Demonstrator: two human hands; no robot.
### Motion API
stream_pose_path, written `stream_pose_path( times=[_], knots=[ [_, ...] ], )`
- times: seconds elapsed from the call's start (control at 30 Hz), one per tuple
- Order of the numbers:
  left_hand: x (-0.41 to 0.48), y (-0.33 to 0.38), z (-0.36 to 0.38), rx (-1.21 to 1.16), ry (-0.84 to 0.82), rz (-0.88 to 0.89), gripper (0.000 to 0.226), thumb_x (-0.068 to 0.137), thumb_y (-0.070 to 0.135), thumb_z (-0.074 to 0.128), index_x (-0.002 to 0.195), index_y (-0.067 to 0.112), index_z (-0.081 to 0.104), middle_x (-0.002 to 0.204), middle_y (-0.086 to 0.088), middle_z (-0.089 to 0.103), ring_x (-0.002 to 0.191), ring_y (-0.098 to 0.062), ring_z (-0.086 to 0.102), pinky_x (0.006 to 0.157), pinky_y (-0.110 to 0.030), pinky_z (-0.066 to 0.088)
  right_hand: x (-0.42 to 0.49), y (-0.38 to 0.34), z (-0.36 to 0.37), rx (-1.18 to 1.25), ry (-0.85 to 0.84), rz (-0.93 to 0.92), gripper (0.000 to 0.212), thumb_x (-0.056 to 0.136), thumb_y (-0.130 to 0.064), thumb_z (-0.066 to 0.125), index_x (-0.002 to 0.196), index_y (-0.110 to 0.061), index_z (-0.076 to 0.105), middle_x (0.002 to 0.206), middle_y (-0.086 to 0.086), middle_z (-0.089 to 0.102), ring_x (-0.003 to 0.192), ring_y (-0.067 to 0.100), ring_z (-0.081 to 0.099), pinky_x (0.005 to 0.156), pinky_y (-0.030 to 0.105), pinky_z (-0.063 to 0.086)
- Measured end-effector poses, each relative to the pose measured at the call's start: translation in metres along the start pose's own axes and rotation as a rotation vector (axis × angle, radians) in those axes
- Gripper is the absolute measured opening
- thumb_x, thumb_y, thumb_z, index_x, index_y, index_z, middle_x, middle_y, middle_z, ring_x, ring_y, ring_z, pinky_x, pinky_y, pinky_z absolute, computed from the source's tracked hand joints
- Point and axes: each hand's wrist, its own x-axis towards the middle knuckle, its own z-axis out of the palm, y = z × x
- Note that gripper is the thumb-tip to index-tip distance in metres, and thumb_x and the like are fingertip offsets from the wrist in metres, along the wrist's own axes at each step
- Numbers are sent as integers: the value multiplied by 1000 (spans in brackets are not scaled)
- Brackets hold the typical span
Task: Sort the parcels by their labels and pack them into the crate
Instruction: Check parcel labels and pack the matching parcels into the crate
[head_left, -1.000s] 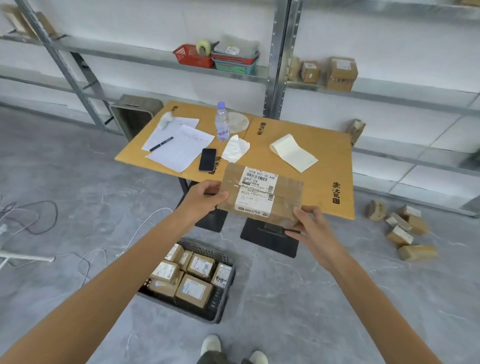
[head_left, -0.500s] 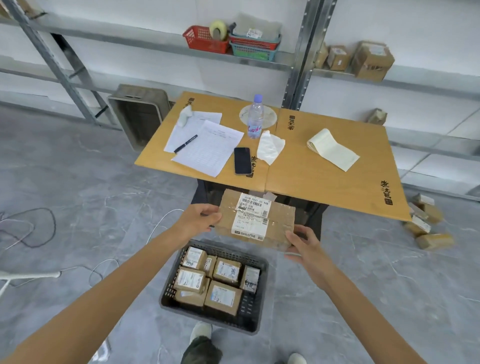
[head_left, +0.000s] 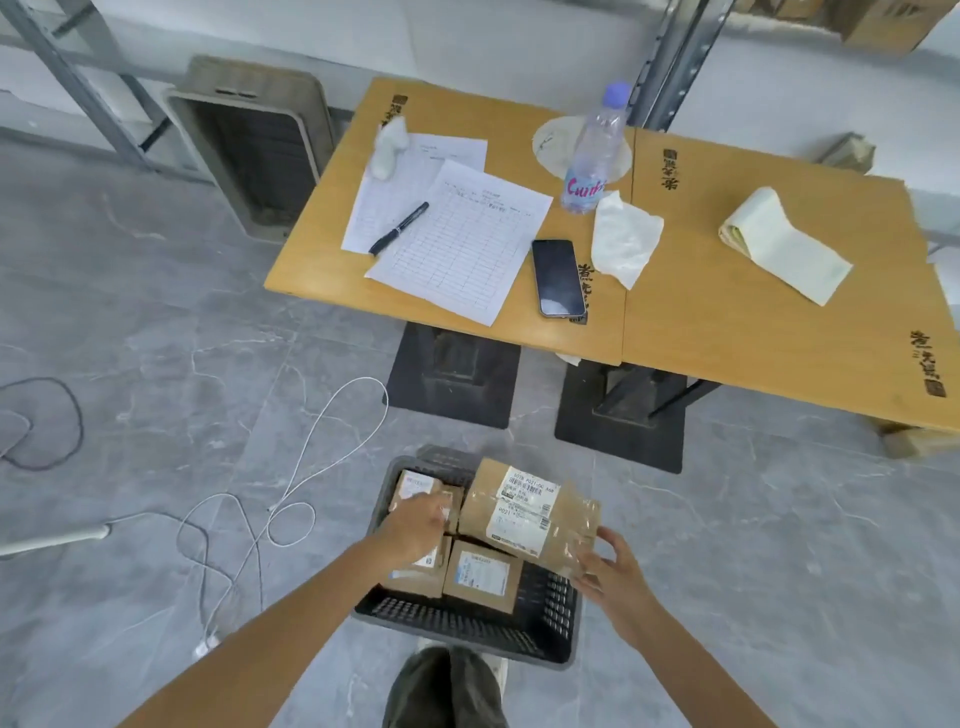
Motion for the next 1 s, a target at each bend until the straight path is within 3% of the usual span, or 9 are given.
stream_pose_path(
  times=[0.1, 0.17, 0.3, 0.4, 0.57, 0.7, 0.77, 0.83, 1.0],
  knots=[
    [45, -52, 47, 194, -85, -27, 37, 96, 10, 35, 131, 12, 46, 129, -9, 52, 101, -16, 56, 85, -29, 47, 66, 48, 15, -28, 60, 113, 35, 94, 3, 49, 126, -9, 43, 82, 18, 58, 66, 26, 59, 89, 43, 49],
    [80, -83, 80, 352, -105, -14, 39, 94, 10, 37, 132, 14, 42, 131, -7, 50, 114, -22, 53, 94, -34, 47, 116, 82, 26, -34, 112, 171, 41, 92, 9, 48, 128, -11, 43, 79, 14, 57, 60, 18, 61, 80, 37, 51],
    [160, -138, 144, 688, -88, 193, 66, 89, -5, 42, 148, 15, 20, 155, -10, 18, 142, -28, 21, 116, -41, 23, 233, 150, 54, -83, 132, 185, 57, 92, 6, 46, 140, -22, 35, 109, 13, 60, 88, 25, 60, 76, 33, 51],
    [222, -174, 187, 888, -56, 328, 78, 86, -7, 46, 150, 14, 6, 158, -13, -5, 146, -29, -6, 120, -46, 2, 316, 195, 79, -176, 134, 140, 57, 93, 2, 46, 144, -20, 32, 110, 15, 58, 74, 22, 57, 65, 35, 49],
    [309, -223, 233, 1131, -99, 319, 70, 94, 11, 46, 150, 9, 4, 158, -16, -6, 146, -34, -2, 116, -52, -3, 416, 240, 116, -313, 216, 22, 51, 97, -10, 46, 146, -16, 33, 122, 17, 61, 96, 34, 61, 80, 42, 49],
    [340, -249, 234, 1273, -179, 233, 70, 96, 22, 42, 150, 9, -1, 157, -13, -12, 145, -30, -13, 117, -51, -7, 443, 250, 127, -378, 146, 81, 64, 100, -10, 40, 153, -26, 7, 146, 8, 41, 117, 29, 53, 79, 30, 42],
    [339, -249, 225, 1266, -174, 265, 68, 95, 17, 42, 150, 9, 2, 158, -13, -10, 145, -28, -13, 117, -49, -6, 441, 242, 121, -378, 112, 130, 71, 101, -14, 39, 152, -27, -8, 154, 9, 28, 128, 31, 44, 89, 33, 42],
    [326, -240, 210, 1184, -126, 296, 65, 94, 11, 42, 150, 9, 10, 158, -13, -3, 146, -28, -8, 117, -48, -4, 425, 226, 110, -438, 103, 133, 69, 101, -20, 41, 153, -20, -4, 159, 11, 14, 140, 32, 28, 108, 39, 32],
    [253, -164, 141, 1056, -85, 301, 43, 92, 8, 46, 135, 9, 42, 143, -15, 40, 136, -30, 33, 114, -46, 23, 322, 141, 73, -549, 35, -88, 36, 102, -21, 36, 137, -14, 44, 137, 10, 50, 122, 26, 51, 95, 31, 42]
  ],
)
